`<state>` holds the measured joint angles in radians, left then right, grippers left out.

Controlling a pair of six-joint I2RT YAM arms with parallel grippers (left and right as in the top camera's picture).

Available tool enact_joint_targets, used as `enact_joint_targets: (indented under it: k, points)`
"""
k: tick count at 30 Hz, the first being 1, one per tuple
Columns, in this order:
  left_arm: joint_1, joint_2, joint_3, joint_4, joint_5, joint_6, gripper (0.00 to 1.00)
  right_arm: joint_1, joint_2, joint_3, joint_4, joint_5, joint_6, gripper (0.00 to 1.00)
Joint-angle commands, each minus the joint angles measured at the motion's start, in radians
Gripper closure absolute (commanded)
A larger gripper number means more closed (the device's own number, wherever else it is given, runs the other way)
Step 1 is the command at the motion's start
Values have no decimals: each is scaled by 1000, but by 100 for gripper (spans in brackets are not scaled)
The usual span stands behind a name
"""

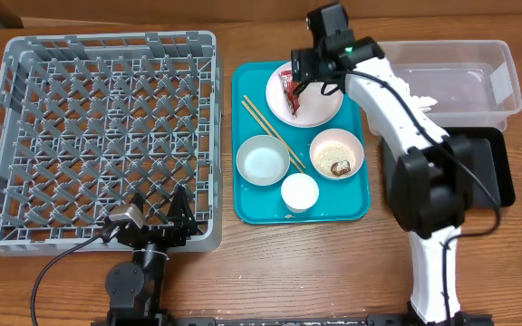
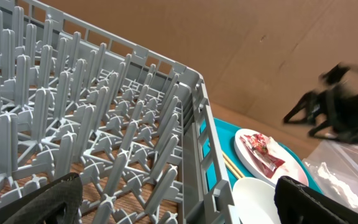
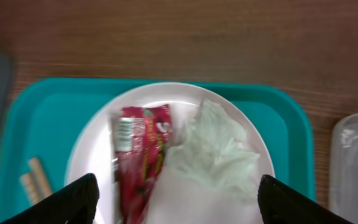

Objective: Sort waste into correct bins and load items into the dishwasher

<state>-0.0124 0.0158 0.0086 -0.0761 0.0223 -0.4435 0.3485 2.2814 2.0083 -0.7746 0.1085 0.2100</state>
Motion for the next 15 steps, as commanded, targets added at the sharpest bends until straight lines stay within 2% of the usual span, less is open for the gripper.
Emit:
enact_joint_targets:
  k: [1,7,9,12,15]
  points:
    - [6,-3,-3,-2,-4,-6,0,-11,59,0,25,33,50,17]
    - [6,-3,-3,-2,-4,-6,0,-15,118,0,72,33,50,17]
    - [6,-3,-3,-2,-4,-6,0,-15,134,0,77,33,50,23]
    - [6,-3,-3,-2,-4,-6,0,-15,158,0,74,30,52,39]
    - [6,-3,-3,-2,-4,-6,0,-15,182,-1,58,16,53,43]
